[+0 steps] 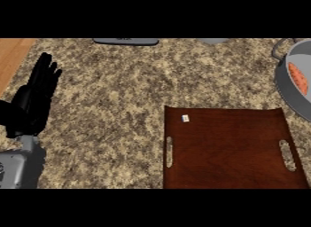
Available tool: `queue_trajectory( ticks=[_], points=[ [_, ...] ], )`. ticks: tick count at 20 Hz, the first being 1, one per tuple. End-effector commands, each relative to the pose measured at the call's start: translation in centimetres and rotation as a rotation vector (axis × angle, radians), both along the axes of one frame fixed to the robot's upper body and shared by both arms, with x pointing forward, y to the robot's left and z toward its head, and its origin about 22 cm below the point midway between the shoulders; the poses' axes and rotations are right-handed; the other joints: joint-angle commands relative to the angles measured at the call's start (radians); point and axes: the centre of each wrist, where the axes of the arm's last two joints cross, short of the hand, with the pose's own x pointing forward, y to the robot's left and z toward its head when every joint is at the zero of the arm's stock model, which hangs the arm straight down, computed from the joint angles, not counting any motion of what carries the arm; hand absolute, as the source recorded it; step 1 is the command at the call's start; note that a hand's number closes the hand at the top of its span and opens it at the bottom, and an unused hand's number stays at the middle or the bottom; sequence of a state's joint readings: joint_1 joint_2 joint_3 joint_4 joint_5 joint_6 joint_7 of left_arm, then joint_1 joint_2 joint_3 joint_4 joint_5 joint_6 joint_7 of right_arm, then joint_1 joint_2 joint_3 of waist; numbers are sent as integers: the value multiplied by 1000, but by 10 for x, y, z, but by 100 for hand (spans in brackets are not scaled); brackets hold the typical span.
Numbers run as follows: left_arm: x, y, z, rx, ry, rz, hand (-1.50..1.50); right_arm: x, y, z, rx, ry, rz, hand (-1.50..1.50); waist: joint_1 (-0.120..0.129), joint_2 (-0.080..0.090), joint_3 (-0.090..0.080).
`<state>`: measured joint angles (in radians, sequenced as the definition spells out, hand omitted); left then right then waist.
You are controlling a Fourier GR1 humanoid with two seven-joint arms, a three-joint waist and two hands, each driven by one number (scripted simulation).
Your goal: Pick the sweet potato from the tray and place it in the pot
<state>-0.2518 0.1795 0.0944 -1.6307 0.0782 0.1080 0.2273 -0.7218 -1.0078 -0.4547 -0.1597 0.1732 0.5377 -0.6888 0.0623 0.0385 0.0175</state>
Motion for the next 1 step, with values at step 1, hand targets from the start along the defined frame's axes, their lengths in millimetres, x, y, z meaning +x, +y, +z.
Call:
queue_trajectory(
  ticks=[1],
  points=[
    [-3, 7, -1, 6, -7, 15, 0, -14, -8, -5, 68, -40, 132, -150, 0, -3, 1]
  ],
)
